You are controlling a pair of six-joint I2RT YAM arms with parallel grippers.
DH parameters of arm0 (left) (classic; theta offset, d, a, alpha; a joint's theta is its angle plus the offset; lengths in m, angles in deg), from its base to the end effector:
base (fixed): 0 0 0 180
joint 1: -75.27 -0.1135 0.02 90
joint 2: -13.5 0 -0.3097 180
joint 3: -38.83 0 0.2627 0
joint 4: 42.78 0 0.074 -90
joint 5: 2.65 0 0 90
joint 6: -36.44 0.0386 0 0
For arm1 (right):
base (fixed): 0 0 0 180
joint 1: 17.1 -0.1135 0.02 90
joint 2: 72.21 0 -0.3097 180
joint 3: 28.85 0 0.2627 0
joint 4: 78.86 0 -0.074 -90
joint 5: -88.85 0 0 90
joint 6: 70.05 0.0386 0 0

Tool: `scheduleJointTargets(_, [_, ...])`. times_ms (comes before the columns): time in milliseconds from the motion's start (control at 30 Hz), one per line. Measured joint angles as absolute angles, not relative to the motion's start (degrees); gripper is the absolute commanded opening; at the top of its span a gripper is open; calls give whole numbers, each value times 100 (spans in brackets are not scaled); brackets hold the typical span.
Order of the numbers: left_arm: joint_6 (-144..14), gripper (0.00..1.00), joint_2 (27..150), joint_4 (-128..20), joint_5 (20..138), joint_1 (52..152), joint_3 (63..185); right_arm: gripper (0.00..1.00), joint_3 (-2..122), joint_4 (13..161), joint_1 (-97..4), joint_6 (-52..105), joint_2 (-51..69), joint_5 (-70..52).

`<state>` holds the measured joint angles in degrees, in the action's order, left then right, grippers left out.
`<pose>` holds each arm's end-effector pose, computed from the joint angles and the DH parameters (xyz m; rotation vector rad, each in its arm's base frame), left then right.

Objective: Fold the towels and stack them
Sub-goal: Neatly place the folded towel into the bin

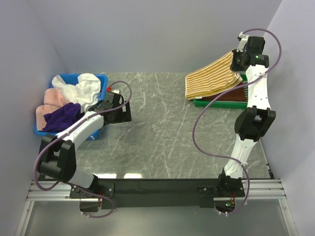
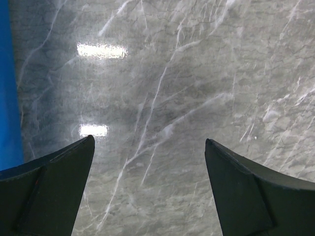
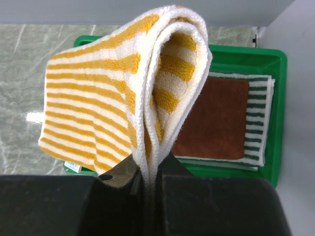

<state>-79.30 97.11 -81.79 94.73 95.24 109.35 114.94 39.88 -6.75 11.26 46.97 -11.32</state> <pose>0.2934 -0.1013 0.2732 -0.1795 2.4721 -0.1832 0.4928 -0.0831 0.4264 -0.0664 2.1978 0.0102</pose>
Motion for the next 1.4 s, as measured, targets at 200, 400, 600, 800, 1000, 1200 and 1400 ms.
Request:
scheduleJointTargets(200, [-7910,99,9862,-8172,9473,9524,10935,0,11479,4036,-666,943,4697,-929])
scheduleJointTargets(400, [-7910,99,9884,-8170,9473,9524,10935,0,11431,4078,-655,809,4697,-783])
scheduleJointTargets(600, [-7910,99,9884,-8170,9473,9524,10935,0,11453,4078,-655,626,4697,-617])
scheduleJointTargets(800, [-7906,100,9888,-8170,9471,9524,10935,0,11453,4082,-655,512,4697,-510])
scheduleJointTargets(1000, [-7866,99,9927,-8170,9471,9524,10935,0,11442,4148,-655,455,4697,-363])
scheduleJointTargets(1200, [-7866,99,9960,-8172,9469,9524,10935,0,11439,4194,-653,409,4697,-254])
scheduleJointTargets(1400, [-7864,99,9962,-8172,9466,9524,10935,0,11166,4386,-644,403,4697,-228])
